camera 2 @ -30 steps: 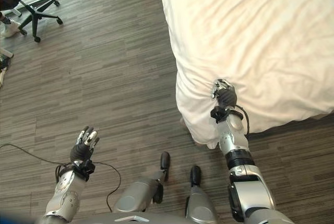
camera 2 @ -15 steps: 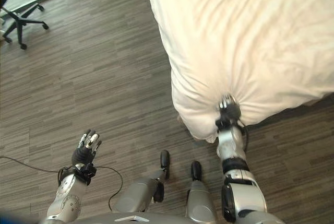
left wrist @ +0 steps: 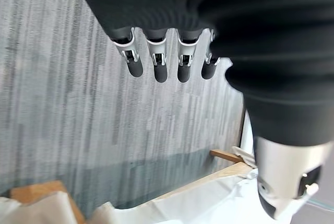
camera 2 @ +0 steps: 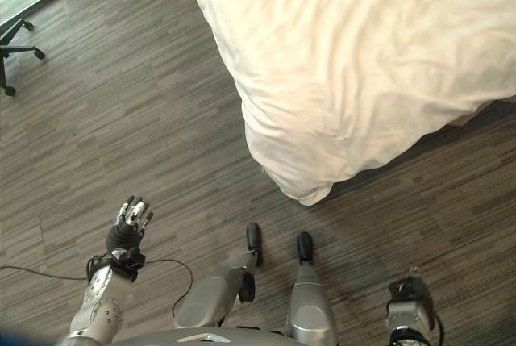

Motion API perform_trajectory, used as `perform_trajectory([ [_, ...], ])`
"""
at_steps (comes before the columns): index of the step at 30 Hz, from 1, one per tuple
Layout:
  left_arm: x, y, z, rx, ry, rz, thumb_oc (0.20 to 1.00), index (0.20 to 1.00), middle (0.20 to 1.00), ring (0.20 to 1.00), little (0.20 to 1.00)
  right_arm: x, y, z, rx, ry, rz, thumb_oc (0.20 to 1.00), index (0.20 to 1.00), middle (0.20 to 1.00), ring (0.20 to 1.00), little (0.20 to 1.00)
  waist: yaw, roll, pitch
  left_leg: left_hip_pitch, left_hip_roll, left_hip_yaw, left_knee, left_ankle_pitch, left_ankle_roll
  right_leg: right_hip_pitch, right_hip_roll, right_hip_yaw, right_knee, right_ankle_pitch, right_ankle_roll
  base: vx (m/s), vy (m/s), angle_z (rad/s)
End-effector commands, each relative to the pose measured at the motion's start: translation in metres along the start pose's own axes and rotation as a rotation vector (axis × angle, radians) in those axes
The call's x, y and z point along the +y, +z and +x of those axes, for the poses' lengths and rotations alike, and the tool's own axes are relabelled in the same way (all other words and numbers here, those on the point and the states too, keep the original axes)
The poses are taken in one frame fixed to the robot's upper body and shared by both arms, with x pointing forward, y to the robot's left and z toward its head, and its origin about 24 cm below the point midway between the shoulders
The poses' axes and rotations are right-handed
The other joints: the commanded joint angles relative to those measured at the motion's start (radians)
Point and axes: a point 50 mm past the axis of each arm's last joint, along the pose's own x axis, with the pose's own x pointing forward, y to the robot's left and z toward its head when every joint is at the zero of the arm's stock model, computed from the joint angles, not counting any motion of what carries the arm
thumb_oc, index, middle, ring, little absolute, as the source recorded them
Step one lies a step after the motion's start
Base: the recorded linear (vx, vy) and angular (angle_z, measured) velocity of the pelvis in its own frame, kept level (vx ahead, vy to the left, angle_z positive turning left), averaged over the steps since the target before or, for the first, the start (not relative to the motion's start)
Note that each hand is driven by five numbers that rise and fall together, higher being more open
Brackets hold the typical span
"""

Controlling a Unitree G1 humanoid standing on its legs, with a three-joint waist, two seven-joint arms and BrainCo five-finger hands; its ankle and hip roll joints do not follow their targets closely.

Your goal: Making the bed.

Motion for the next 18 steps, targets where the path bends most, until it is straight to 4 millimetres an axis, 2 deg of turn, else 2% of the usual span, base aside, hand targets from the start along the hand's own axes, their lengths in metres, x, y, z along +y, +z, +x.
perform_trajectory([
  [1,-0.001,0.029,0.009,-0.146,0.014,-0.015,1.0,1.0,1.0,1.0,1.0,0.013,0.035,0.001,-0.171,0.041,-0.081,0.2,0.2,0.2,0.2,0.2,0.004,-0.047,-0.034,0.077,0.003,-0.034,0.006,-0.079,-0.056,-0.008,-0.096,-0.084,0.024,0.044,0.084,0.0,-0.04,0.05],
  [2,-0.001,0.034,0.012,-0.164,0.018,-0.004,1.0,1.0,1.0,1.0,1.0,0.023,0.051,-0.005,-0.259,0.103,-0.133,0.2,0.2,0.2,0.2,0.2,-0.006,-0.063,-0.05,0.085,0.004,-0.04,0.006,-0.082,-0.056,0.002,-0.093,-0.077,0.022,0.044,0.082,0.0,-0.023,0.04],
  [6,0.0,0.039,0.014,-0.182,0.025,0.007,1.0,1.0,1.0,1.0,1.0,0.031,0.06,-0.014,-0.329,0.16,-0.217,0.2,0.2,0.2,0.2,0.2,-0.014,-0.082,-0.069,0.099,0.006,-0.047,0.006,-0.084,-0.055,0.019,-0.093,-0.075,0.022,0.039,0.079,0.02,-0.021,0.03],
  [7,0.001,0.042,0.015,-0.193,0.029,0.022,1.0,1.0,1.0,1.0,1.0,0.045,0.065,-0.029,-0.408,0.244,-0.262,0.2,0.2,0.2,0.2,0.2,-0.021,-0.103,-0.104,0.125,0.01,-0.052,0.006,-0.092,-0.051,0.045,-0.087,-0.068,0.029,0.027,0.074,0.04,-0.021,0.03],
  [10,0.003,0.042,0.014,-0.188,0.031,0.028,1.0,1.0,1.0,1.0,1.0,0.047,0.066,-0.034,-0.428,0.257,-0.27,0.2,0.2,0.2,0.2,0.2,-0.022,-0.111,-0.114,0.139,0.01,-0.054,0.006,-0.097,-0.05,0.06,-0.085,-0.067,0.033,0.021,0.072,0.05,-0.008,0.07],
  [11,0.006,0.039,0.012,-0.181,0.046,0.036,1.0,1.0,1.0,1.0,1.0,0.06,0.062,-0.049,-0.466,0.343,-0.279,0.2,0.2,0.2,0.2,0.2,-0.026,-0.126,-0.15,0.17,0.016,-0.055,0.006,-0.108,-0.046,0.086,-0.079,-0.064,0.044,0.004,0.069,0.05,0.001,0.09],
  [14,0.01,0.035,0.01,-0.159,0.058,0.045,1.0,1.0,1.0,1.0,1.0,0.07,0.052,-0.06,-0.455,0.421,-0.303,0.2,0.2,0.2,0.2,0.2,-0.026,-0.139,-0.169,0.193,0.018,-0.054,0.006,-0.115,-0.044,0.104,-0.078,-0.063,0.052,-0.006,0.069,0.03,0.002,0.04],
  [15,0.009,0.031,0.01,-0.143,0.057,0.054,1.0,1.0,1.0,1.0,1.0,0.079,0.036,-0.065,-0.403,0.493,-0.32,0.2,0.2,0.2,0.2,0.2,-0.021,-0.146,-0.183,0.208,0.019,-0.053,0.006,-0.119,-0.042,0.114,-0.076,-0.062,0.059,-0.013,0.069,0.01,-0.002,-0.06],
  [16,0.009,0.031,0.01,-0.143,0.058,0.055,1.0,1.0,1.0,1.0,1.0,0.079,0.035,-0.065,-0.402,0.493,-0.32,0.2,0.2,0.2,0.2,0.2,-0.022,-0.147,-0.182,0.209,0.019,-0.052,0.006,-0.119,-0.042,0.115,-0.076,-0.061,0.06,-0.013,0.069,0.0,0.006,-0.08],
  [17,0.007,0.026,0.01,-0.125,0.05,0.055,1.0,1.0,1.0,1.0,1.0,0.088,0.023,-0.071,-0.359,0.562,-0.338,0.2,0.2,0.2,0.2,0.2,-0.016,-0.15,-0.189,0.219,0.019,-0.05,0.006,-0.12,-0.04,0.121,-0.077,-0.062,0.065,-0.015,0.069,0.0,0.01,-0.03],
  [18,0.007,0.022,0.008,-0.108,0.047,0.054,1.0,1.0,1.0,1.0,1.0,0.086,0.011,-0.072,-0.306,0.595,-0.396,0.2,0.2,0.2,0.2,0.2,-0.011,-0.155,-0.197,0.232,0.018,-0.044,0.006,-0.123,-0.038,0.134,-0.076,-0.061,0.067,-0.018,0.068,0.0,0.0,0.0],
])
